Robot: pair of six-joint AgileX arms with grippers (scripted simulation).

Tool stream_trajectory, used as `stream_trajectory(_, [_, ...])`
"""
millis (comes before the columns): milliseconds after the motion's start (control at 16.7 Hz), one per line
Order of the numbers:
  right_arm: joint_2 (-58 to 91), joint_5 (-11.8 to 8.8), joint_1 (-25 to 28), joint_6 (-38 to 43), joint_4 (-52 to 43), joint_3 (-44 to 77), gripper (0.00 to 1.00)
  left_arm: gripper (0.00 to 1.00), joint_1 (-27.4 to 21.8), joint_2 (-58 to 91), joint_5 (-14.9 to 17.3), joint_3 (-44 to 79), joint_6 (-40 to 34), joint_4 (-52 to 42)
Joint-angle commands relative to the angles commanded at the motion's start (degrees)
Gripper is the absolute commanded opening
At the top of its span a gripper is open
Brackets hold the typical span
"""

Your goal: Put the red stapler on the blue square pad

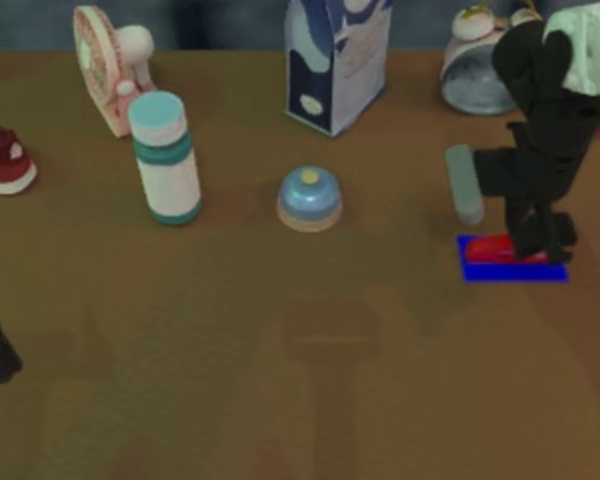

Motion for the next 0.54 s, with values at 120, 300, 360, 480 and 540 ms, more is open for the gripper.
stream_trajectory(120, [0.0,0.0,0.0,0.0,0.0,0.0,0.9,1.0,0.0,0.0,0.0,0.0,0.0,0.0])
stream_trajectory(300, [0.0,0.0,0.0,0.0,0.0,0.0,1.0,1.0,0.0,0.0,0.0,0.0,0.0,0.0])
stream_trajectory(360, [0.0,0.0,0.0,0.0,0.0,0.0,1.0,1.0,0.0,0.0,0.0,0.0,0.0,0.0])
stream_trajectory(480, [0.0,0.0,0.0,0.0,0.0,0.0,1.0,1.0,0.0,0.0,0.0,0.0,0.0,0.0])
stream_trajectory(540, [0.0,0.0,0.0,0.0,0.0,0.0,1.0,1.0,0.0,0.0,0.0,0.0,0.0,0.0])
